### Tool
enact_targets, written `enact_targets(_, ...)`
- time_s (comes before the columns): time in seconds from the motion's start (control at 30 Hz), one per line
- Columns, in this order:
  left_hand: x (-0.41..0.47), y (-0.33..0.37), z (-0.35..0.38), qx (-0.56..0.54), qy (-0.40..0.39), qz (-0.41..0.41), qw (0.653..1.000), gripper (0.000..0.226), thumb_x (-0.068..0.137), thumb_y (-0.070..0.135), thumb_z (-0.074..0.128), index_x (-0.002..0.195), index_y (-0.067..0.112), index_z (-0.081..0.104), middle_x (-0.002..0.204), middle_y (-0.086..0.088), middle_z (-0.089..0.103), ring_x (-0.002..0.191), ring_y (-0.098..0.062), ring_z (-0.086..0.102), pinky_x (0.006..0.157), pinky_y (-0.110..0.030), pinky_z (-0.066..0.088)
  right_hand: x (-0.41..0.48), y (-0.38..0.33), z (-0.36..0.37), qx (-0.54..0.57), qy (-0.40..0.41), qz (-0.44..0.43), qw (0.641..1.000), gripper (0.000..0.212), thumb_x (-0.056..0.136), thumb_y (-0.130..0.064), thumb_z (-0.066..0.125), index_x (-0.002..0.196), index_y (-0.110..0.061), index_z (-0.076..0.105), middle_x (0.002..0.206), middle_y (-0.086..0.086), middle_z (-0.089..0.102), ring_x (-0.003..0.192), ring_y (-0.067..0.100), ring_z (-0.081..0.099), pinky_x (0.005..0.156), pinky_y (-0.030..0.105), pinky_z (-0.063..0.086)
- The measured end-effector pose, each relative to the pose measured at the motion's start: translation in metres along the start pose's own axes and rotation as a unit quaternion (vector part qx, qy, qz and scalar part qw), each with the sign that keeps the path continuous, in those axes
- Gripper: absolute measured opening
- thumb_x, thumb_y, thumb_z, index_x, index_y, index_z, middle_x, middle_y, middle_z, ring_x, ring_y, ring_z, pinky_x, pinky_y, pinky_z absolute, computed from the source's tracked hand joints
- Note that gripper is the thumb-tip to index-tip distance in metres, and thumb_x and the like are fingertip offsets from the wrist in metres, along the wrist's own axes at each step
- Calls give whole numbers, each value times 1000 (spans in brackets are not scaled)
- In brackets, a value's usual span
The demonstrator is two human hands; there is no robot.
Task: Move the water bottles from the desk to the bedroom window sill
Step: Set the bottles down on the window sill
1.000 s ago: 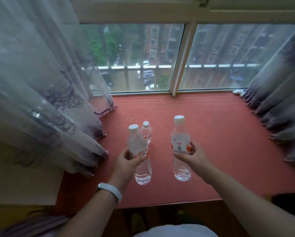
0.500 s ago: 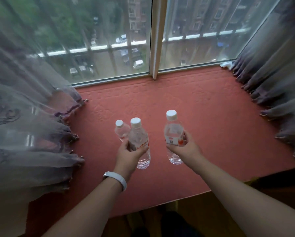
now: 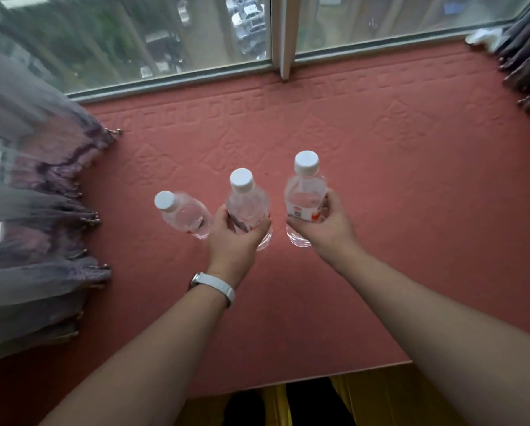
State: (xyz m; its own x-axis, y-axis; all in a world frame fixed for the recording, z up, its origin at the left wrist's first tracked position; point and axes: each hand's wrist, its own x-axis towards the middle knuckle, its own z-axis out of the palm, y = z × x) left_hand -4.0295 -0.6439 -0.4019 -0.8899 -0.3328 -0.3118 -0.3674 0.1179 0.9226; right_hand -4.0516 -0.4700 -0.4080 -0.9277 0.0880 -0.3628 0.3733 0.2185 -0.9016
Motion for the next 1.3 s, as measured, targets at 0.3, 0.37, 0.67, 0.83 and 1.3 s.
enact_targets(0.3, 42, -41, 18, 32, 51, 49, 997, 47, 68, 27, 87, 106, 18, 61, 99, 1, 72, 96, -17, 69, 90, -42, 55, 41, 30, 22, -4, 5, -48, 999, 60, 60, -39, 84, 102, -62, 49, 101, -24, 68, 100, 6, 67, 95, 47, 53)
enact_targets(0.37, 43, -46, 19, 15, 54, 56, 997, 51, 69, 24, 86, 111, 12, 60, 103, -1, 71, 98, -17, 68, 91, -36, 55, 44, 36, 23, -7, 6, -61, 998, 61, 61, -41, 85, 106, -61, 49, 106, -21, 68, 104, 10, 67, 95, 51, 52)
enact_targets(0.67, 26, -46, 15, -5, 41, 14, 999, 64, 74, 12, 86, 128, 7, 51, 120, -5, 67, 109, -7, 66, 94, -21, 51, 38, 48, 17, -54, -6, -52, 997, 71, 61, -39, 85, 115, -61, 45, 114, -22, 63, 109, 5, 63, 99, 38, 51)
enact_targets(0.83, 27, -35, 8, 40, 4, -9, 999, 71, 69, 27, 89, 127, 18, 48, 121, 3, 66, 111, -7, 64, 100, -32, 49, 35, 36, 4, -75, -55, -20, 995, 77, 71, -8, 87, 125, -38, 41, 111, -30, 53, 96, -29, 51, 83, -2, 37)
enact_targets(1.3, -93, 30, -58, 293, -138, 120, 939, 33, 85, 21, 70, 117, 19, 66, 122, 6, 62, 119, -14, 56, 102, -27, 40, -89, -55, -69, -298, -86, -20, 950, 43, 99, -30, 55, 138, -13, 53, 142, 6, 54, 131, 20, 49, 109, 29, 34)
